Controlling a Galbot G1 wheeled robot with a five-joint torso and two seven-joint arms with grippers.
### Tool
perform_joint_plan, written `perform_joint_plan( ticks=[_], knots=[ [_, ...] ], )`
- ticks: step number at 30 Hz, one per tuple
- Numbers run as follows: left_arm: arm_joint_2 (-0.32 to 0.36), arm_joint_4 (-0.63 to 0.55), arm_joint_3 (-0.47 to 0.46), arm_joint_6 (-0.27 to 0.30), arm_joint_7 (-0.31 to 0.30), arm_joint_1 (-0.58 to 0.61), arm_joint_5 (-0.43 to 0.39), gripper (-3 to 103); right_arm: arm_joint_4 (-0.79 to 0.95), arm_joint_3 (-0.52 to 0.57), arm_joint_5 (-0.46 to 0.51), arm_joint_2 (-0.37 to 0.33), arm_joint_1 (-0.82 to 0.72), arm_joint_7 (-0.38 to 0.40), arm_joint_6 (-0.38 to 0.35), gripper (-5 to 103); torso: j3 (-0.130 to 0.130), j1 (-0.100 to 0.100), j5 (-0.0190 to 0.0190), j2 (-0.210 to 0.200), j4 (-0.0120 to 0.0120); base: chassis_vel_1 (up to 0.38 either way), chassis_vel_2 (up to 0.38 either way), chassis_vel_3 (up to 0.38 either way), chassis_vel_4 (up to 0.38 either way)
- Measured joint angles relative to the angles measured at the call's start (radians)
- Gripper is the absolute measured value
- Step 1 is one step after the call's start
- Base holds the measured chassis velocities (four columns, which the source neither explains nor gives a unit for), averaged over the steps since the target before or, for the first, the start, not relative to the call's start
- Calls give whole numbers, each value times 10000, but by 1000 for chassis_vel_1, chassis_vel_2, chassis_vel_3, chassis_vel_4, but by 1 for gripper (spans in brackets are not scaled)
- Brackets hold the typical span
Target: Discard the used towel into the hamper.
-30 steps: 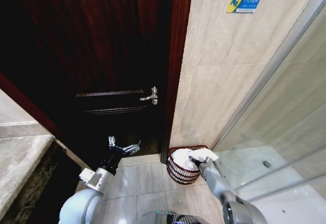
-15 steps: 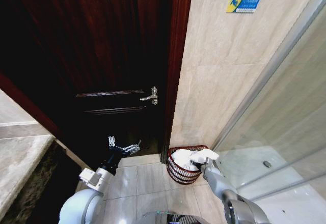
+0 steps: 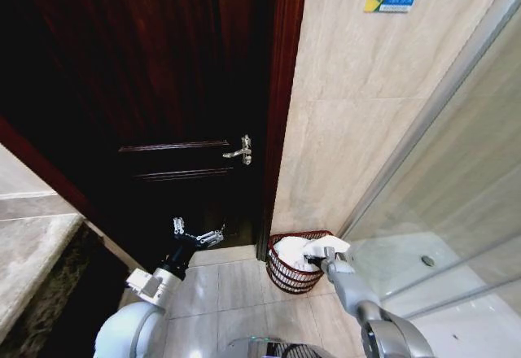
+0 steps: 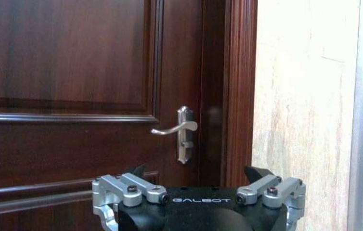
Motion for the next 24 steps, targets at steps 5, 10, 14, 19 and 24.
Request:
perform_joint_plan(
  ticks=[5,10,14,19,24],
  knots=[
    [0,0,0,0,0,0,0,100,-639,42,47,76,296,-255,82,2,-161,-136,0,-300,0,0,0,0,0],
    [0,0,0,0,0,0,0,100,-924,63,351,205,278,-296,138,2,-322,-273,0,-595,0,0,0,0,0],
    [0,0,0,0,0,0,0,100,-1012,47,372,220,219,-304,139,2,-419,-352,-1,-770,0,0,0,0,0],
    [0,0,0,0,0,0,0,100,-1047,20,377,209,183,-323,134,2,-576,-482,-1,-1056,0,0,0,0,0],
    [0,0,0,0,0,0,0,100,-1123,231,722,259,295,-276,-108,2,-737,-615,0,-1354,0,0,0,0,0]
  ],
)
